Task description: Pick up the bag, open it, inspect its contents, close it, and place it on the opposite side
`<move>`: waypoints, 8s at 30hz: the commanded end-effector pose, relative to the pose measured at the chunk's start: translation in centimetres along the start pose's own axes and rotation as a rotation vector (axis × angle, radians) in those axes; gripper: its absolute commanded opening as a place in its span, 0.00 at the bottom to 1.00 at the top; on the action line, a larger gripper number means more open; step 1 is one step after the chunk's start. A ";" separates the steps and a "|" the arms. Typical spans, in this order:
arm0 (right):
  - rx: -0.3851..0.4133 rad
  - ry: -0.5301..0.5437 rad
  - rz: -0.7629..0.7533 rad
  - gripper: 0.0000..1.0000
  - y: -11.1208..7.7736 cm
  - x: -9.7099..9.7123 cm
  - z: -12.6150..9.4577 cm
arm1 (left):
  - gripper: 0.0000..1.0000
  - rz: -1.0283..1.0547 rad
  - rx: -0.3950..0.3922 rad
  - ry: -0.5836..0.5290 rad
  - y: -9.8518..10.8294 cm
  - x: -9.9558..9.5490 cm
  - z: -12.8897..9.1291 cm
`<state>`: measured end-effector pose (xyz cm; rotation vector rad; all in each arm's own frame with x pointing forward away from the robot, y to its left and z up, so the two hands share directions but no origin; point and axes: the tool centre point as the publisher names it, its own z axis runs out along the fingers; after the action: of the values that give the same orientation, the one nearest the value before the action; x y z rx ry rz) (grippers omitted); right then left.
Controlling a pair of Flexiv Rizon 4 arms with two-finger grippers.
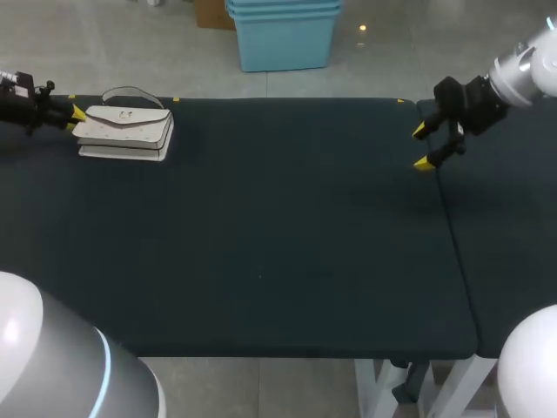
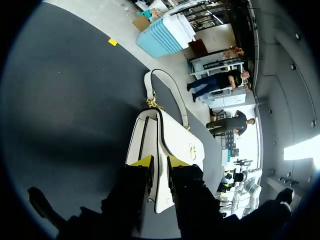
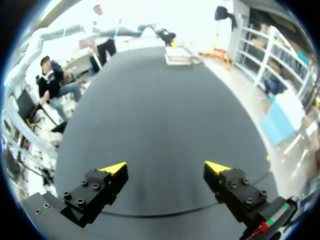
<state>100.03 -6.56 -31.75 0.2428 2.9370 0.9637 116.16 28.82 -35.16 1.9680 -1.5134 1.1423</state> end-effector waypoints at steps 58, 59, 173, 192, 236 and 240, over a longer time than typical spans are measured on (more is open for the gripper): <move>0.000 0.002 0.000 1.00 0.0 -0.1 0.0 | 0.00 -0.096 -0.299 0.009 21.5 10.8 9.0; 0.000 0.002 0.000 1.00 0.0 -0.1 0.0 | 0.00 -0.096 -0.299 0.009 21.5 10.8 9.0; 0.000 0.002 0.000 1.00 0.0 -0.1 0.0 | 1.00 -0.044 -0.194 0.022 29.3 23.6 22.0; 0.208 -0.135 -0.052 1.00 5.1 1.4 -2.6 | 1.00 0.095 -0.338 -0.185 26.9 25.6 17.4; 0.285 -0.215 -0.111 1.00 10.3 7.4 3.6 | 1.00 1.558 -0.871 0.108 24.8 25.4 12.9; 0.240 -0.141 -0.145 1.00 9.8 7.7 5.0 | 1.00 1.596 -0.899 0.131 24.8 25.5 13.0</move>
<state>94.46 5.58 -28.56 0.1232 2.8639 0.4804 99.01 -4.00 -26.38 0.6635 -2.6717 0.6530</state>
